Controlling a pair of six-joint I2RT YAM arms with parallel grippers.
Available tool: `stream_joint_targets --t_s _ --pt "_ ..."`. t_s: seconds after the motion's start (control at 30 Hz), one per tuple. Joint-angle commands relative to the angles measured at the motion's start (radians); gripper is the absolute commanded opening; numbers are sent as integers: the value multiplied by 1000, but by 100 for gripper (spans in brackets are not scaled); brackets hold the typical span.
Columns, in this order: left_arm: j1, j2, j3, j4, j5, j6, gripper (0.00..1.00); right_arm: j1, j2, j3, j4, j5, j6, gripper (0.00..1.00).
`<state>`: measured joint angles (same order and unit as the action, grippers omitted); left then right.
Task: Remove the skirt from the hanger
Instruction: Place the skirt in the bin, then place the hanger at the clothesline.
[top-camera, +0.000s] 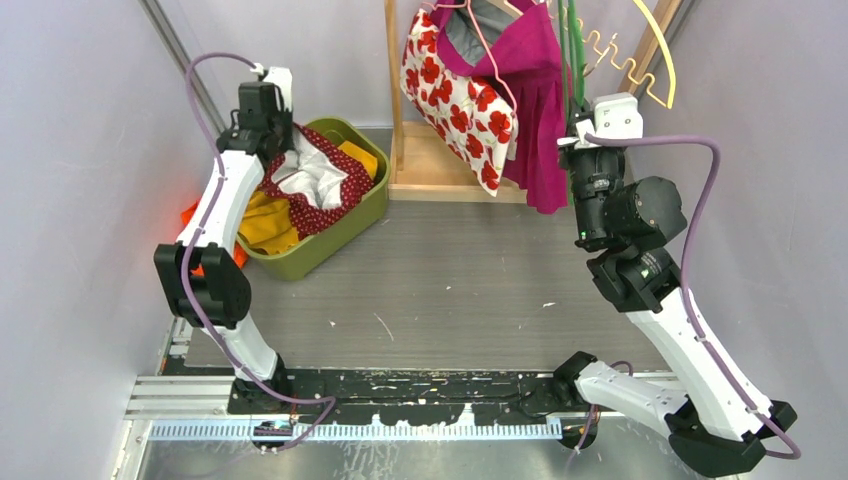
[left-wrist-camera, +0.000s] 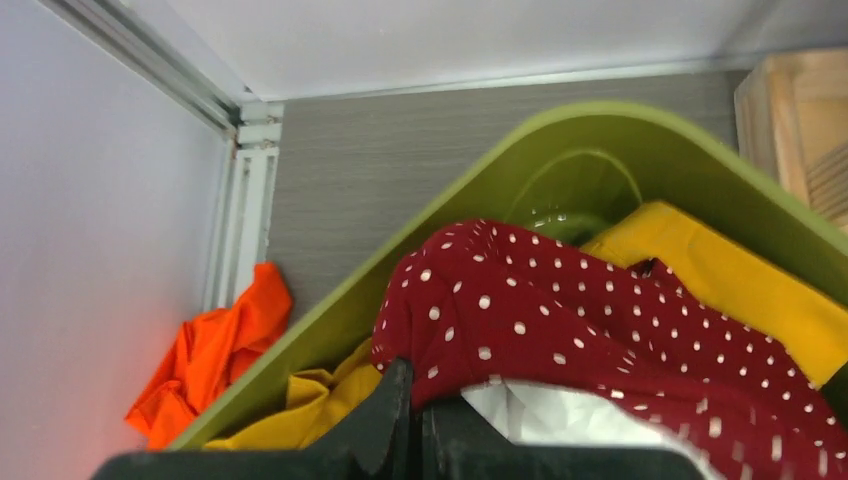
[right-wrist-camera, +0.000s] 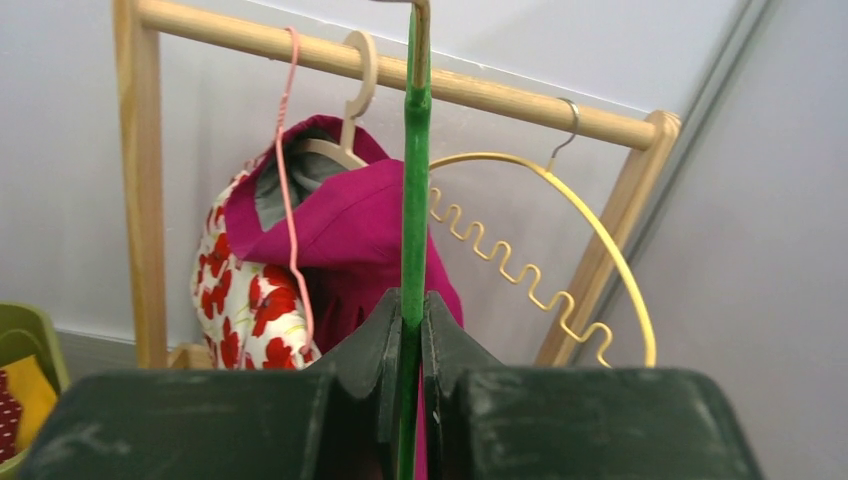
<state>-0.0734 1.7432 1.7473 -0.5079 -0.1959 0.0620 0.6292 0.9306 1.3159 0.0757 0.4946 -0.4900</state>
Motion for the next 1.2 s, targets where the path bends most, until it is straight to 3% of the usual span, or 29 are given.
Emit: stream_joint_targets --t_s 0.0,0.17,0.27,0.63,0.83,0.97,1.17 --pt "0 -83 -88 50 72 -2 9 5 0 76 40 79 -80 0" --pt "-18 -181 -145 35 135 -4 61 5 19 147 -25 120 -113 0" --pt "-35 -243 -137 6 128 -10 72 5 31 185 -92 149 -116 0" --pt "-47 -516 -178 73 304 -153 77 -12 181 464 -569 213 5 0" --pt "-70 -525 -200 64 266 -127 77 -63 269 637 -795 181 100 0" --pt "-72 -536 -218 72 255 -123 77 -130 286 670 -853 153 129 0" --pt "-74 -534 -209 67 240 -116 77 -297 333 692 -895 -24 182 0"
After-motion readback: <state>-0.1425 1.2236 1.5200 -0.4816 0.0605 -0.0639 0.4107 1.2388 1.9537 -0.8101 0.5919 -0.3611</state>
